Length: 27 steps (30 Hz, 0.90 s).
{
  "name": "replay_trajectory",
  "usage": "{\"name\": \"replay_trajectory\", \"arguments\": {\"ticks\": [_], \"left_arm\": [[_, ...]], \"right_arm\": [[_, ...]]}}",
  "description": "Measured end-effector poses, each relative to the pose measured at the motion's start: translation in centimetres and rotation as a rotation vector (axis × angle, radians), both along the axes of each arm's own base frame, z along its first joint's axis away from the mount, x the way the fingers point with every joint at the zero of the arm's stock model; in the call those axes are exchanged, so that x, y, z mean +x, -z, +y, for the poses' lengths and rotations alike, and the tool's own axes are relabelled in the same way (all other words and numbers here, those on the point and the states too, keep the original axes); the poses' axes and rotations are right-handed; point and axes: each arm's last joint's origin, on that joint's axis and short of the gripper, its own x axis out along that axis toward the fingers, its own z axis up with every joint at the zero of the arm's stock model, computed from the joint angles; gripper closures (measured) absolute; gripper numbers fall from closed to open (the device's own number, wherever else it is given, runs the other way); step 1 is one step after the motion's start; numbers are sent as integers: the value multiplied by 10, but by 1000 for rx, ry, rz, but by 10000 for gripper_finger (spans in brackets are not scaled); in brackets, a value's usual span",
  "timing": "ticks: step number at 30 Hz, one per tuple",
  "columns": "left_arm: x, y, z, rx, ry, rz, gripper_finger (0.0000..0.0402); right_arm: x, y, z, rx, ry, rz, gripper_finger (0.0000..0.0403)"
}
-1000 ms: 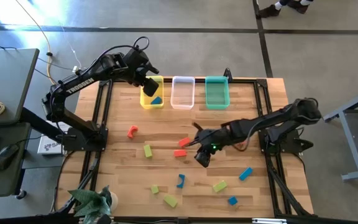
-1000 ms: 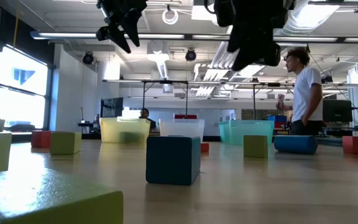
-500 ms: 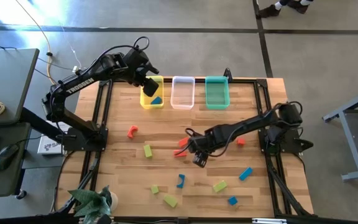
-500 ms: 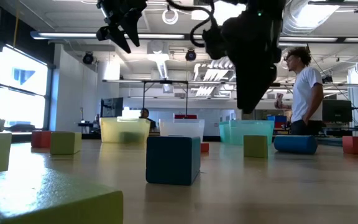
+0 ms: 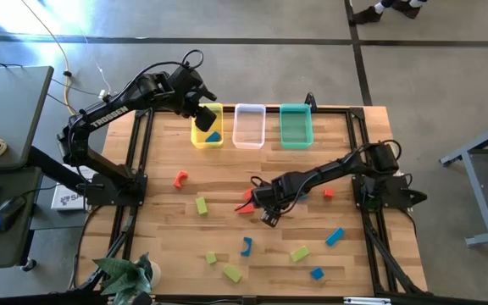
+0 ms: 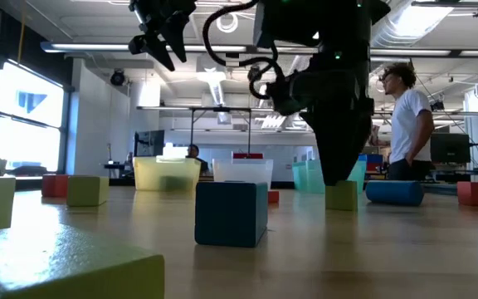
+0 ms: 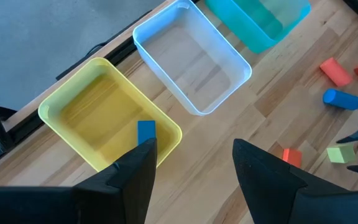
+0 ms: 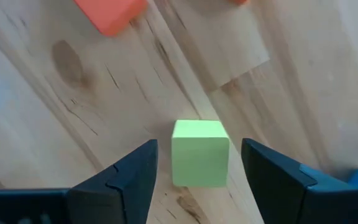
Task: Sort & place blocks by color
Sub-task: Put the green block into the blue bin
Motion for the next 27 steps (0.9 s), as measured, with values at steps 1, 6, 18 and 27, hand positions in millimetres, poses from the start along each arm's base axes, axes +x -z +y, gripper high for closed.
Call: {"name": "replay_trajectory", "arguments": {"ticks": [1,6,18,27], "left_arm": [[0,0,0,0,0,0,200],[0,0,0,0,0,0,200],[0,0,0,0,0,0,200],[0,0,0,2,0,-3,200]], "right_arm": [[0,2,0,0,-1,8,181],[1,9,0,-13,-1,26,182],[-1,9,-6,-14,2,64,301],[-11,-17,-31,-86,-26,46,301]]}}
